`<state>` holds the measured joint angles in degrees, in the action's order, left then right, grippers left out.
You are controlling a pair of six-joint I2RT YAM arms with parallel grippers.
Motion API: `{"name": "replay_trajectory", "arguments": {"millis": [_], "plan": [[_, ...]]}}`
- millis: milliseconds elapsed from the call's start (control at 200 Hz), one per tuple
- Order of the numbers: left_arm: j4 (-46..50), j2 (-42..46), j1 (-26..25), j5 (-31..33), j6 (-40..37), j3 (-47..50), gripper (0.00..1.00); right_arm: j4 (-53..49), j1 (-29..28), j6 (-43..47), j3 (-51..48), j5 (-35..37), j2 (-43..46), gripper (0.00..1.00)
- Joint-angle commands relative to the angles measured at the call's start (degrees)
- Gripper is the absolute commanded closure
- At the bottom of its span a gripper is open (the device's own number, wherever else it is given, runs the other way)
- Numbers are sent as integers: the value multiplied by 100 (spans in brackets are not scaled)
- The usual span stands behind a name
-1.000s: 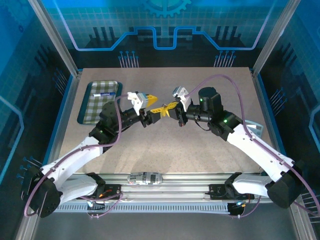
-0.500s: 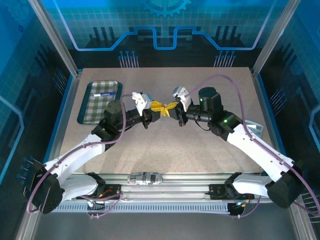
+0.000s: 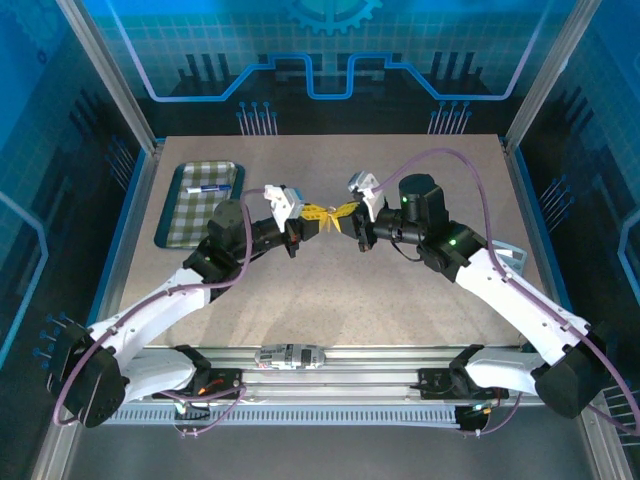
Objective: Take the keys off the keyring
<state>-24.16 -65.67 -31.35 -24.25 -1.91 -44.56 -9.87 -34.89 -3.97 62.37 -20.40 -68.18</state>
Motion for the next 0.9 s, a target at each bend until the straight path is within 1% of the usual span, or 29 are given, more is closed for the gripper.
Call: {"name": "replay_trajectory", "arguments": {"millis": [0, 135, 235, 375, 530, 575, 645, 746, 786, 851, 896], "plan": [[-587, 289, -29, -91, -131, 188, 100, -41, 221, -433, 140, 26, 71, 100], [-915, 391, -29, -126, -134, 281, 100, 88, 352, -768, 54, -255, 49, 100], [-972, 409, -61, -230, -184, 289, 100, 261, 425, -1086, 10, -475, -12, 100], [-1243, 485, -140, -100, -308, 419, 100, -28, 536, -1372, 243, -810, -371, 100], [-1457, 548, -230, 84, -560, 457, 100, 27, 728, -1880, 348, -1479, -721, 100], [-1439, 553, -232, 25, -573, 440, 100, 43, 745, -1900, 339, -1515, -753, 100], [-1171, 562, -255, -174, -616, 358, 100, 449, 756, -2019, 106, -1401, -626, 100], [-817, 597, -323, -353, -713, 331, 100, 732, 769, -1845, -28, -1278, -407, 100], [-767, 612, -335, -380, -700, 370, 100, 820, 774, -1735, -31, -1329, -343, 100], [-780, 618, -340, -394, -614, 449, 82, 917, 774, -1601, -37, -1378, -268, 100], [-802, 635, -354, -338, -577, 495, 65, 900, 782, -1507, 15, -1510, -261, 100]]}}
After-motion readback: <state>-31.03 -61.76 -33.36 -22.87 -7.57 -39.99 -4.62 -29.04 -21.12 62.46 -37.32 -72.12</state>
